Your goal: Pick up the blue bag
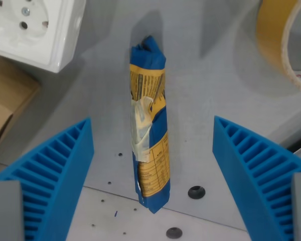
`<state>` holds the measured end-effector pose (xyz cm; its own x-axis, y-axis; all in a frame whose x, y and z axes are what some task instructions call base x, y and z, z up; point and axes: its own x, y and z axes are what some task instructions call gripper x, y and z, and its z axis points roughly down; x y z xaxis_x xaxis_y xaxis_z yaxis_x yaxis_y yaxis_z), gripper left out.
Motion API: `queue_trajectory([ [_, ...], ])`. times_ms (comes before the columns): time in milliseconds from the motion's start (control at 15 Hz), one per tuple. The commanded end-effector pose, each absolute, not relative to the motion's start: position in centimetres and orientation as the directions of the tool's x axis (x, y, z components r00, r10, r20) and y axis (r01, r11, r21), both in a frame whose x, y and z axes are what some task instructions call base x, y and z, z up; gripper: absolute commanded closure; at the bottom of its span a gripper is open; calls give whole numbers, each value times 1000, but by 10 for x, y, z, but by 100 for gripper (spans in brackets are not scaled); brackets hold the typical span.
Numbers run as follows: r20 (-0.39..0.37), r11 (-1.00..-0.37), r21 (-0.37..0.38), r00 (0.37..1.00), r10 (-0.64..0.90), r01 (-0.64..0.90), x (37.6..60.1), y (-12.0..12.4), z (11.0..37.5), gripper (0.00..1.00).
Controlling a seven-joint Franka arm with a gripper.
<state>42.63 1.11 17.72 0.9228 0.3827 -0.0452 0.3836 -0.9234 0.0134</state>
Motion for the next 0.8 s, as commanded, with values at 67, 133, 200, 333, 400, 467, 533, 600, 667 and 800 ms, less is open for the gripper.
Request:
queue_trajectory([
  [67, 47, -873, 85, 873, 485, 480, 417, 7, 175, 0],
  [133, 46, -871, 86, 872, 488, 483, 417, 6, 173, 0],
  [200, 47, -870, 86, 870, 491, 486, 415, 6, 170, 0],
  [333, 54, -869, 88, 868, 493, 488, 413, 4, 163, 0],
  [400, 56, -868, 86, 867, 495, 490, 411, 3, 160, 0],
  [467, 58, -867, 83, 866, 496, 491, 410, 2, 157, 0],
  [533, 57, -867, 80, 866, 497, 492, 409, 1, 154, 0],
  [600, 55, -867, 80, 867, 496, 491, 409, 0, 153, 0],
  [667, 49, -869, 79, 869, 493, 488, 409, 0, 152, 0],
  [800, 38, -870, 77, 870, 491, 487, 410, 1, 153, 0],
])
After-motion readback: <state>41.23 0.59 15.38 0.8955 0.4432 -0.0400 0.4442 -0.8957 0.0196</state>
